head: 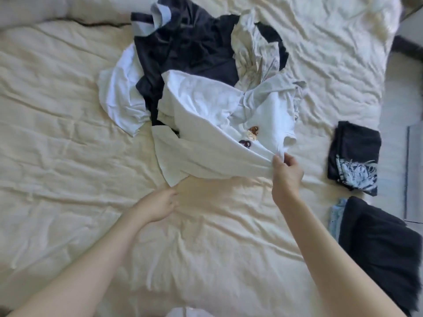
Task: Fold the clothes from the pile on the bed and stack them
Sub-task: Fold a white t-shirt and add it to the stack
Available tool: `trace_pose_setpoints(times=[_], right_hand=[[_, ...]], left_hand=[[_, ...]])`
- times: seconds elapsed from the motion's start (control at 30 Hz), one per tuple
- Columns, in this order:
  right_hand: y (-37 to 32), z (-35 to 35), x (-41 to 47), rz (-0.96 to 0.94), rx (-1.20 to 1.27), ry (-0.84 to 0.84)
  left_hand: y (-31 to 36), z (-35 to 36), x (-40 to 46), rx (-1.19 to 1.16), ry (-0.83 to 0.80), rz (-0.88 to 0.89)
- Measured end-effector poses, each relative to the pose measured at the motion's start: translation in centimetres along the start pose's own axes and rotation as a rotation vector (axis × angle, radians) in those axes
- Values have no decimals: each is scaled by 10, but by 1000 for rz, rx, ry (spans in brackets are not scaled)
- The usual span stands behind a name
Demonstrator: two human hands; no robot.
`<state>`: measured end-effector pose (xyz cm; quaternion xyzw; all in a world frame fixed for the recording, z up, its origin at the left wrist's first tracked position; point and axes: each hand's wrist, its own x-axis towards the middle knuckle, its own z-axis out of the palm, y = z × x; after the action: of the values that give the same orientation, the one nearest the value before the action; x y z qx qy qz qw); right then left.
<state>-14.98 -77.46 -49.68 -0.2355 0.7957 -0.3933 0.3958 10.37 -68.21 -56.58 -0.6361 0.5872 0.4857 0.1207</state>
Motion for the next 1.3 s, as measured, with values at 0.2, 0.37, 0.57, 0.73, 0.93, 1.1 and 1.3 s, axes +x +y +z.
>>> trace_pose_setpoints(times=[0.2,0.37,0.57,0.73,0.93,1.1,1.3], right_hand=[[-108,-56,-47,-414,-181,-202],[-204,-118,-98,-724,-398,-293],[-291,-185,-181,-1107,-596,-362],[-336,-226,-241,-1382,-626,-411],[-345,-253,-284,-1536,-673,-503],[-348,-263,-287,-1514,-655,-486],[-355,-261,-278,-1538,-608,-453]], left_hand=[[75,-79,-86,-152,335,244],[147,-148,-172,-170,608,497],[223,-200,-272,-58,800,778],[265,-212,-325,-97,839,880],[277,-207,-364,-401,406,1056],[271,-206,-376,-274,419,992],[246,-206,-363,-26,600,763]])
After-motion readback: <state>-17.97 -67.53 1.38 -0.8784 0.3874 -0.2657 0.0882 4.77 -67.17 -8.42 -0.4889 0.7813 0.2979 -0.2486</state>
